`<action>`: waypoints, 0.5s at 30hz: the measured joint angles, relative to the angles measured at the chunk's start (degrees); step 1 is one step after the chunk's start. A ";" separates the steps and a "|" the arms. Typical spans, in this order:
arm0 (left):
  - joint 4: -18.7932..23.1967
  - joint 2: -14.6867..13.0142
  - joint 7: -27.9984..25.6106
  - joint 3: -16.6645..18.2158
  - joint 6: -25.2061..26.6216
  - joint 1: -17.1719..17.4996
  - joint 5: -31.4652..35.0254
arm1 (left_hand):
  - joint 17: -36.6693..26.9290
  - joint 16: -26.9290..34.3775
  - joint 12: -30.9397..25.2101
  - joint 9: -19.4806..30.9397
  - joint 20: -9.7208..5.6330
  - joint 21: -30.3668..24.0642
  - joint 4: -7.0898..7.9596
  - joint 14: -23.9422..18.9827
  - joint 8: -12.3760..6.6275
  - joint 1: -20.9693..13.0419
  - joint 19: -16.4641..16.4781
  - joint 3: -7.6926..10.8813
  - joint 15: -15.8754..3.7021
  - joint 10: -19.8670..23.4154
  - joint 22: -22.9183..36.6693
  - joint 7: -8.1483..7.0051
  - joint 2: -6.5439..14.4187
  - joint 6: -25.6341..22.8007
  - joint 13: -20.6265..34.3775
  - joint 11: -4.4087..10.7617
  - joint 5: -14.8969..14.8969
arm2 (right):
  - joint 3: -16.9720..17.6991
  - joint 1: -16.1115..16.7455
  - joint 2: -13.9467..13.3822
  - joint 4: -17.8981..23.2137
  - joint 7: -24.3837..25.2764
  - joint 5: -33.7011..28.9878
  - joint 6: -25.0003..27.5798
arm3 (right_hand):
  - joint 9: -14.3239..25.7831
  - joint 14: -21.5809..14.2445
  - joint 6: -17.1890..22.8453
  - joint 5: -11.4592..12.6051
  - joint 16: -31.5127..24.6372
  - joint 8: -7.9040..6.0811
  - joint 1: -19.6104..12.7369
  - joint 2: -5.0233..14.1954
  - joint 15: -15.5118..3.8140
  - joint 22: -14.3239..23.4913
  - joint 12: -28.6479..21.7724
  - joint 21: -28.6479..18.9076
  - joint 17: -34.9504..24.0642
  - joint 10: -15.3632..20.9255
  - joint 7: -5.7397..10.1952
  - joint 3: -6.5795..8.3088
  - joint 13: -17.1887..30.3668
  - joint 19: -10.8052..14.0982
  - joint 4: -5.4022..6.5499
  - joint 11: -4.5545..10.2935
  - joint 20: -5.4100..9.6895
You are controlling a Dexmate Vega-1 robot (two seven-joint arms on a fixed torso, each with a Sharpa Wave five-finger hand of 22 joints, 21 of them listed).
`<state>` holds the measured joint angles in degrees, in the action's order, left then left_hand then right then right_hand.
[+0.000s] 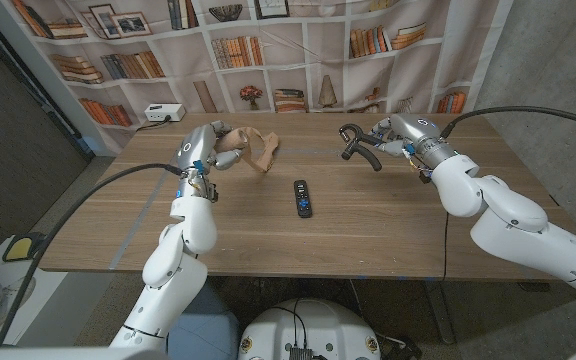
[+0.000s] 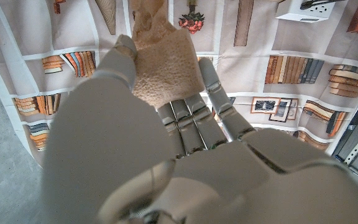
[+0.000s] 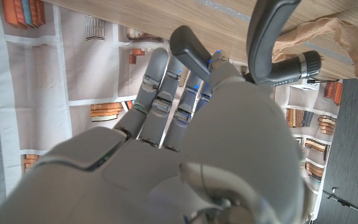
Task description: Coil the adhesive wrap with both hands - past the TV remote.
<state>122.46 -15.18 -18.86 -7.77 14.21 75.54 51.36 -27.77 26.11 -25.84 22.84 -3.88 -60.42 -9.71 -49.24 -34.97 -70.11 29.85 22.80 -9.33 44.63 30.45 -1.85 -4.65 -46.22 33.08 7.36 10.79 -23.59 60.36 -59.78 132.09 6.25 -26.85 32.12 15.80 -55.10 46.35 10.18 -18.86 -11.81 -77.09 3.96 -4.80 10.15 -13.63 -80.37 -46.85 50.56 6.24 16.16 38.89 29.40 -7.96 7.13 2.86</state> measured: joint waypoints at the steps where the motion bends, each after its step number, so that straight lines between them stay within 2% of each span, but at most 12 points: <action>1: -0.05 0.00 0.00 -0.03 0.00 -0.12 0.00 | -0.03 -0.14 0.00 0.00 0.00 -0.20 0.00 0.00 0.00 0.00 0.00 0.00 0.00 0.00 -0.16 0.00 0.00 0.00 0.00 0.00 0.00 | 0.00 0.00 0.00 0.00 -0.03 -0.04 -0.10 | 0.00 0.00 0.00 0.00 0.00 0.00 0.00 0.00 0.00 0.00 0.00 0.00 0.00 0.00 0.00 0.00 0.00 -0.12 0.00 0.00 -0.12; 15: -1.39 0.77 -1.71 -0.64 -0.42 -2.71 -2.35 | -0.74 -0.56 0.22 0.01 0.30 -1.09 0.02 0.00 -0.30 0.00 -0.29 0.02 0.00 0.31 -0.90 0.00 0.00 0.19 -0.01 -0.31 0.00 | -0.40 0.06 0.03 0.09 -0.66 -0.47 -2.17 | 0.05 0.00 -0.01 -0.06 0.00 0.00 0.00 0.00 0.00 0.00 0.25 0.00 0.02 0.08 -0.01 0.00 0.28 -0.19 0.00 0.07 -0.19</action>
<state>121.07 -14.41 -20.57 -8.40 13.79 72.83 49.00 -28.52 25.55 -25.61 22.85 -3.58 -61.51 -9.69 -49.24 -35.27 -70.12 29.55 22.83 -9.33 44.94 29.55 -1.85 -4.65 -46.03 33.07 7.05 10.79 -23.99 60.42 -59.75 132.18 5.59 -27.31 29.95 15.85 -55.10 46.34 10.12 -18.85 -11.81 -77.09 3.95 -4.80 10.15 -13.37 -80.37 -46.82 50.64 6.23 16.16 39.18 29.21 -7.97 7.20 2.66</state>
